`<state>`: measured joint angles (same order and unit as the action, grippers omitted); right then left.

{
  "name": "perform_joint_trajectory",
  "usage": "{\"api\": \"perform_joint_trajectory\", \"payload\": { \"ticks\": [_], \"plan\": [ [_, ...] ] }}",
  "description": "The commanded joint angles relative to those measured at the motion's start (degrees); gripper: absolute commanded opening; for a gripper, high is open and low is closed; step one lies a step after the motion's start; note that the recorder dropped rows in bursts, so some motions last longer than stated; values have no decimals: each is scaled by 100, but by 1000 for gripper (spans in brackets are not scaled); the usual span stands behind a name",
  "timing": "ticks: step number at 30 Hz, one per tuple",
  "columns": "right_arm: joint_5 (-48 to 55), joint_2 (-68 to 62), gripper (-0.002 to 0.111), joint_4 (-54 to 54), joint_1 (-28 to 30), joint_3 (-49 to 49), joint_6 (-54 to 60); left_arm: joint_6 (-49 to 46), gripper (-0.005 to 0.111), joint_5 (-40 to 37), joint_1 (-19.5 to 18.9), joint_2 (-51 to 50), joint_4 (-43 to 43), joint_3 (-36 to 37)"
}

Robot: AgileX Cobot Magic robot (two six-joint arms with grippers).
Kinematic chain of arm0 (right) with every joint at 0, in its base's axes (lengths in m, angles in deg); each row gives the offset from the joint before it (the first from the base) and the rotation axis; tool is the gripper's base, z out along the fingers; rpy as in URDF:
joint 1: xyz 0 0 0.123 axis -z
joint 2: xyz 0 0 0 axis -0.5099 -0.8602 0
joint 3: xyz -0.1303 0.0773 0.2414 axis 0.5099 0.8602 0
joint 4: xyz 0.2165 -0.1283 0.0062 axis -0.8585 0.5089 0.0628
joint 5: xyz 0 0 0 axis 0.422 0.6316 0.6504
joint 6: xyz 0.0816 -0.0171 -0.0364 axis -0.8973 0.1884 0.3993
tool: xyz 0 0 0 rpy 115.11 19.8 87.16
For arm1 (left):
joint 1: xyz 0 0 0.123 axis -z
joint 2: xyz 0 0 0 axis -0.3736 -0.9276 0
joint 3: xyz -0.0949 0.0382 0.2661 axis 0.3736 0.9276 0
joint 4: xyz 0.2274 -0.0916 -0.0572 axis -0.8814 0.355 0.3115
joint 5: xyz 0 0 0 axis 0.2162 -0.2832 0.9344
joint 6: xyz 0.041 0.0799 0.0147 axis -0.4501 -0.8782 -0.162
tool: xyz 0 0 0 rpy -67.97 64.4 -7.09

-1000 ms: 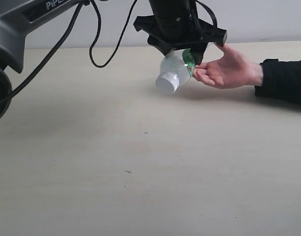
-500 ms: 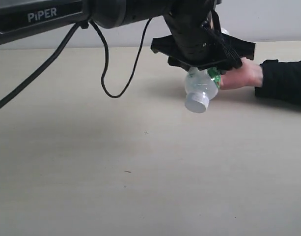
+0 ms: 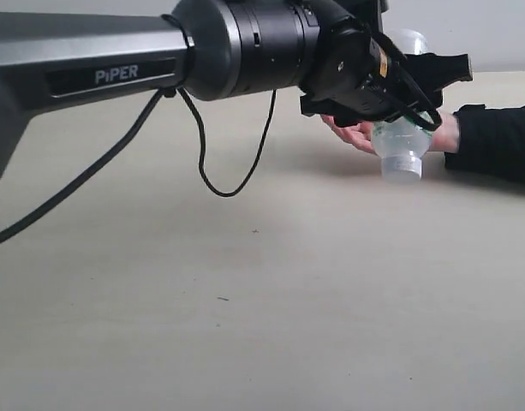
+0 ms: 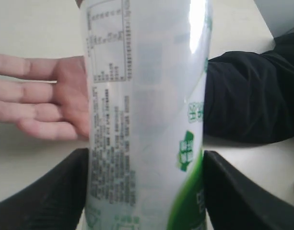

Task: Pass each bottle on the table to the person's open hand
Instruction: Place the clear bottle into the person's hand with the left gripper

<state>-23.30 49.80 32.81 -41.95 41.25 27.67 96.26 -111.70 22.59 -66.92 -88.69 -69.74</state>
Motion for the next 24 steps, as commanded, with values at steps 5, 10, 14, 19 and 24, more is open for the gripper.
{"api": "perform_joint_trajectory", "payload": {
  "ticks": [5, 10, 14, 19, 24],
  "plan": [
    [-41, 31, 0, 31, -8, 25, 12, 199, 0, 605, -205, -374, -53, 31],
    [-41, 31, 0, 31, -8, 25, 12, 212, 0, 814, -338, -453, -53, 31],
    [-41, 31, 0, 31, -8, 25, 12, 241, 0, 936, -393, -488, -53, 31],
    [-41, 31, 0, 31, -8, 25, 12, 230, 0, 1061, -393, -656, -53, -119],
    [-41, 31, 0, 31, -8, 25, 12, 219, 0, 752, -393, -869, -53, -516]
  ]
}}
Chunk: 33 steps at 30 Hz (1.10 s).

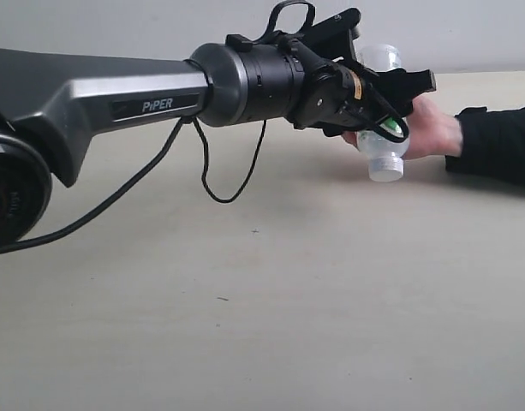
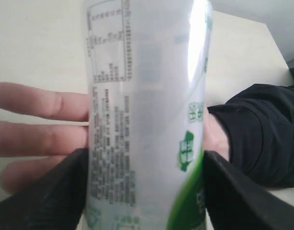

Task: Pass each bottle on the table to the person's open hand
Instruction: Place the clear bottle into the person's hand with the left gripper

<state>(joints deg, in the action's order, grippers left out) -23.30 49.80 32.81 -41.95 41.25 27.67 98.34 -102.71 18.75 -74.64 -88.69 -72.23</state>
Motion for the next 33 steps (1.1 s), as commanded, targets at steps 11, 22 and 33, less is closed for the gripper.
{"api": "perform_joint_trajectory", "payload": {
  "ticks": [11, 22, 33],
  "plan": [
    [-41, 31, 0, 31, -8, 25, 12, -110, 0, -539, -18, -266, -33, -647],
    [-41, 31, 0, 31, -8, 25, 12, -102, 17, -617, 5, -490, 10, -647],
    [-41, 31, 0, 31, -8, 25, 12, -272, 69, -406, 94, -492, 94, -647]
  ]
}}
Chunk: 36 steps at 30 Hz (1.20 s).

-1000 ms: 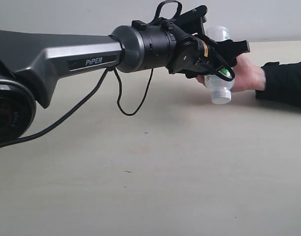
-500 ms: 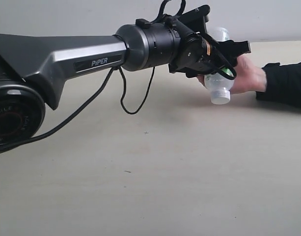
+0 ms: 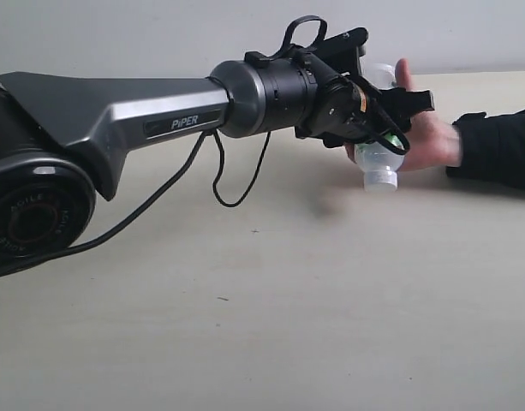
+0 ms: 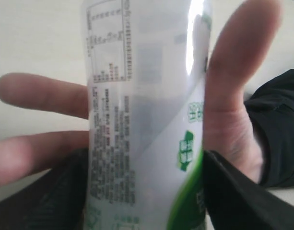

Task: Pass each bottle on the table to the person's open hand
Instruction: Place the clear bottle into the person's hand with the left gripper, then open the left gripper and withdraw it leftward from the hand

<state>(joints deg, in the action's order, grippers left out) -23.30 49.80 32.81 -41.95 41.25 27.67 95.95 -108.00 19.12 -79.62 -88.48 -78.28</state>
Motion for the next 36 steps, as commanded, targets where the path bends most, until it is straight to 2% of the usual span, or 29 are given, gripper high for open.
{"api": "perform_joint_trajectory", "payload": {
  "ticks": [1, 4, 14, 22, 25, 26, 29, 32, 34, 36],
  "plan": [
    [-41, 31, 0, 31, -8, 25, 12, -33, 72, 91, 57, 18, 73, -43],
    [-41, 31, 0, 31, -8, 25, 12, -33, 77, -12, 57, 71, 63, -43],
    [-41, 31, 0, 31, -8, 25, 12, -122, 77, -619, 57, 354, 63, -43],
    [-41, 31, 0, 31, -8, 25, 12, -459, 77, -1742, 57, 793, 83, -43],
    [-41, 31, 0, 31, -8, 25, 12, -895, 74, -2159, 81, 1065, 83, -43],
    [-41, 31, 0, 31, -8, 25, 12, -1001, 72, -2292, 91, 1144, 83, -43],
    [-41, 31, 0, 31, -8, 25, 12, -1251, 54, -2775, 169, 1442, 68, -43],
    [-41, 31, 0, 31, -8, 25, 12, -1417, 28, -3314, 252, 1747, 20, -43],
    [-41, 31, 0, 31, -8, 25, 12, -1403, 5, -3644, 304, 1959, -122, 20],
    [-41, 31, 0, 31, -8, 25, 12, -1377, 0, -3763, 354, 2201, -296, 266]
  ]
}}
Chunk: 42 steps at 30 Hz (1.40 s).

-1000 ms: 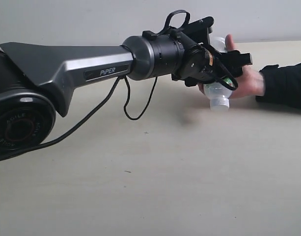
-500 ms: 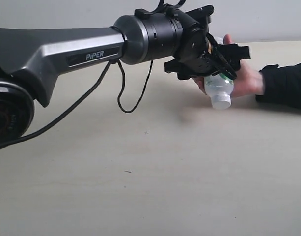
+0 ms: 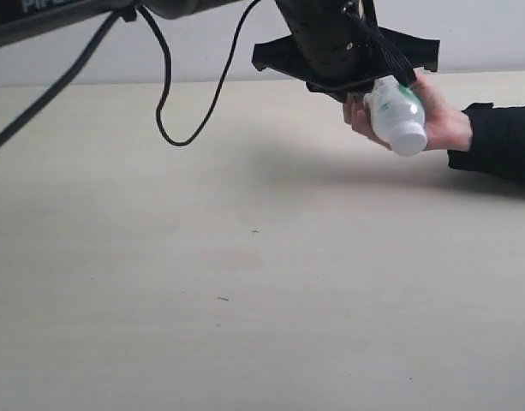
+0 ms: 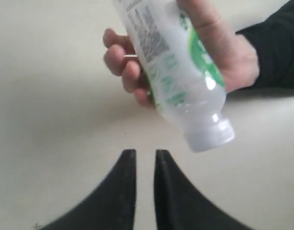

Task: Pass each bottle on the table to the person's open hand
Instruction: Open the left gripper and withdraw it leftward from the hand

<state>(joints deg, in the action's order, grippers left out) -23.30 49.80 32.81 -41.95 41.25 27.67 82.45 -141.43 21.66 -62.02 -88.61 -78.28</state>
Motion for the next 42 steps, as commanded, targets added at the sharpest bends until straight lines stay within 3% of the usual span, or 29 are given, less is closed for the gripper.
{"api": "perform_joint_trajectory", "payload": {
  "ticks": [1, 6, 12, 19, 22, 27, 33, 42],
  "plan": [
    [-41, 31, 0, 31, -8, 25, 12, -15, 0, -421, 132, 550, -332, 411],
    [-41, 31, 0, 31, -8, 25, 12, 771, 0, 133, 287, 1305, -1159, 1849],
    [-41, 31, 0, 31, -8, 25, 12, 1778, 0, 1791, 538, 2400, -2164, 3922],
    [-22, 31, 0, 31, -8, 25, 12, 4623, 0, 3519, 733, 3638, -5055, 6127],
    [-14, 31, 0, 31, -8, 25, 12, 5543, 0, 3677, 733, 4169, -6053, 6723],
    [-14, 31, 0, 31, -8, 25, 12, 5865, 0, 3690, 733, 5071, -6495, 7497],
    [-14, 31, 0, 31, -8, 25, 12, 6965, 0, 4104, 733, 6480, -7714, 8290],
    [-14, 31, 0, 31, -8, 25, 12, 7043, 0, 5290, 733, 8714, -7725, 9286]
  ]
}}
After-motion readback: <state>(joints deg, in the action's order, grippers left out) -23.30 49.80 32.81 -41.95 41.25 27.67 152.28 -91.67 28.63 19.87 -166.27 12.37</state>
